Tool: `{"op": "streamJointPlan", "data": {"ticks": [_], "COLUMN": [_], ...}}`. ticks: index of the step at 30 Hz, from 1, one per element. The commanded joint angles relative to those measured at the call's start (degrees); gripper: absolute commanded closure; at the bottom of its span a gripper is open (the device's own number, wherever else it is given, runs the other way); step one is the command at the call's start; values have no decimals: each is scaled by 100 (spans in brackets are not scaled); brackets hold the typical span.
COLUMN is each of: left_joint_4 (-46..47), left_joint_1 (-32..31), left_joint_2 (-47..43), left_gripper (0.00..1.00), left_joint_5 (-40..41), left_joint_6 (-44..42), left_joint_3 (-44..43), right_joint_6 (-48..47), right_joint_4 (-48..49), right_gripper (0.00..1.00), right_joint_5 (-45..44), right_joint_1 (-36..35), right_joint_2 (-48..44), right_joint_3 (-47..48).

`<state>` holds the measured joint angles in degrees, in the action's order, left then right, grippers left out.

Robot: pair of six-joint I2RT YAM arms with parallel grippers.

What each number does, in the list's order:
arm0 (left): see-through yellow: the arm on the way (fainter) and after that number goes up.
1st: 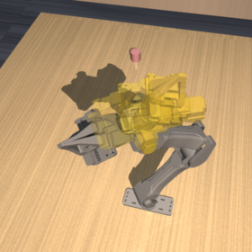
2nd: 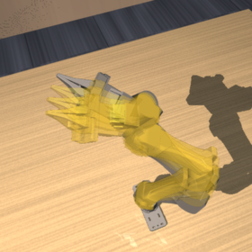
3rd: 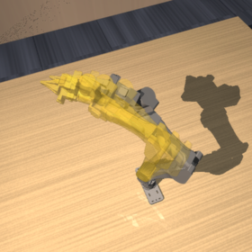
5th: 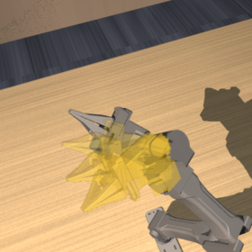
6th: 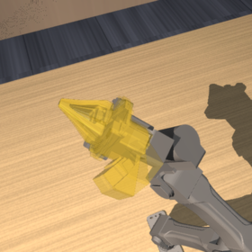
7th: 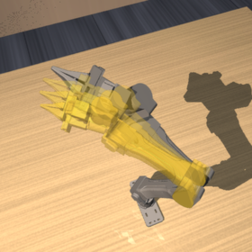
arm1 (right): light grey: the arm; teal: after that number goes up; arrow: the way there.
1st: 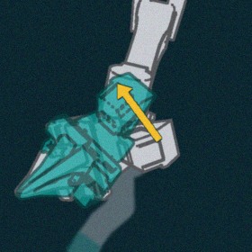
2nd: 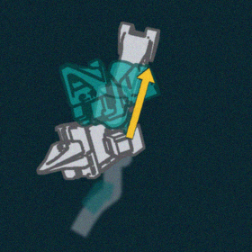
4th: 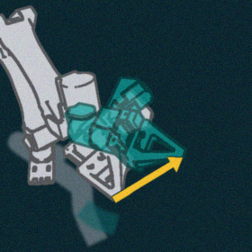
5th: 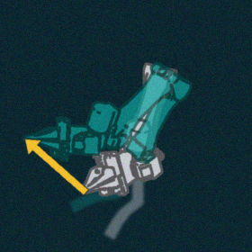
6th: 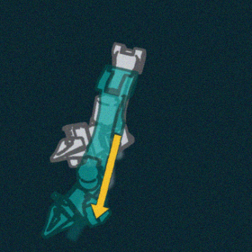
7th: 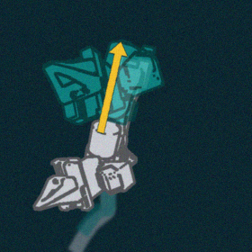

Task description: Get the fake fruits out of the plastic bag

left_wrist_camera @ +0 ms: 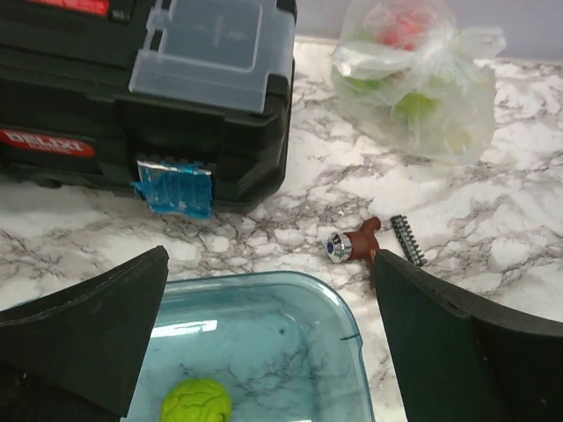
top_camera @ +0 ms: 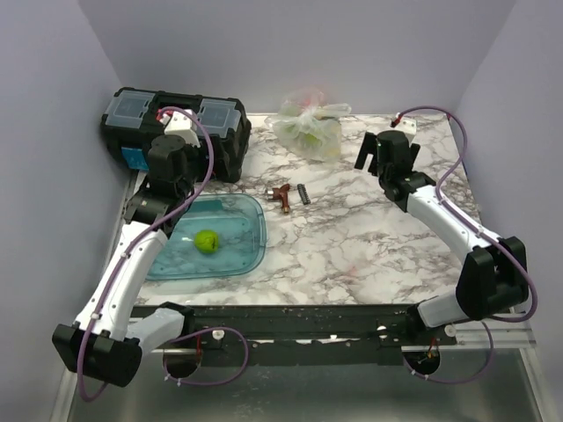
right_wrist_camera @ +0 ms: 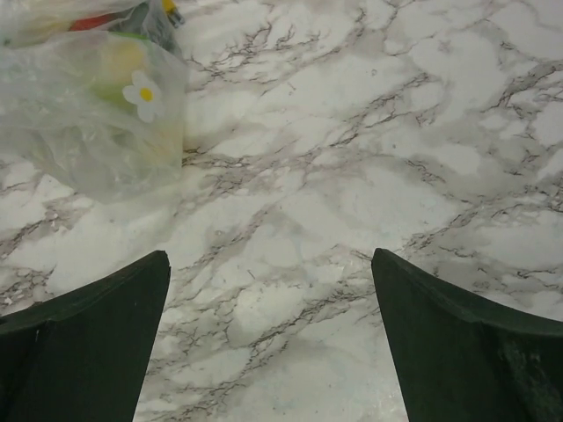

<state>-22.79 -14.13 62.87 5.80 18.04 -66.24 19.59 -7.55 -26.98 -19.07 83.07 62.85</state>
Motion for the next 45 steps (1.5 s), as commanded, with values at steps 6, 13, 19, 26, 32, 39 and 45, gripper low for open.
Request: {"op": "streamJointPlan", "data": {"ticks": [6, 13, 19, 26, 32, 39, 45], "left_joint_4": [716, 1208, 1457, 1618, 1705, 1619, 1733], "left_joint_1": [-82, -81, -73, -72, -76, -162, -323], "left_joint_2": [-976, -1457, -1653, -1762, -1962, -1822, -1632], "left_gripper": [1, 1, 1, 1, 1, 1, 1], "left_joint_5": [78, 202, 83, -142, -575, -1157, -2697], "left_joint_6": [-495, -552, -268, -240, -33, 80, -63], "left_joint_3": [144, 572, 814, 902, 928, 782, 690], "right_joint_6": [74, 290, 1033, 1185, 1161, 1167, 924], "right_joint_4": [213, 369, 1245, 1846, 2721, 3037, 3161], "right_gripper": [0, 0, 0, 0, 0, 0, 0], "right_joint_5": [294, 718, 1213, 1752, 2119, 1964, 1784], "right_joint_1": [-88, -103, -113, -123, -132, -132, -149], "right_joint_2": [148, 918, 1295, 1908, 2457, 3321, 3811], "right_joint_3": [356, 828, 825, 1061, 1141, 1832, 2231]}}
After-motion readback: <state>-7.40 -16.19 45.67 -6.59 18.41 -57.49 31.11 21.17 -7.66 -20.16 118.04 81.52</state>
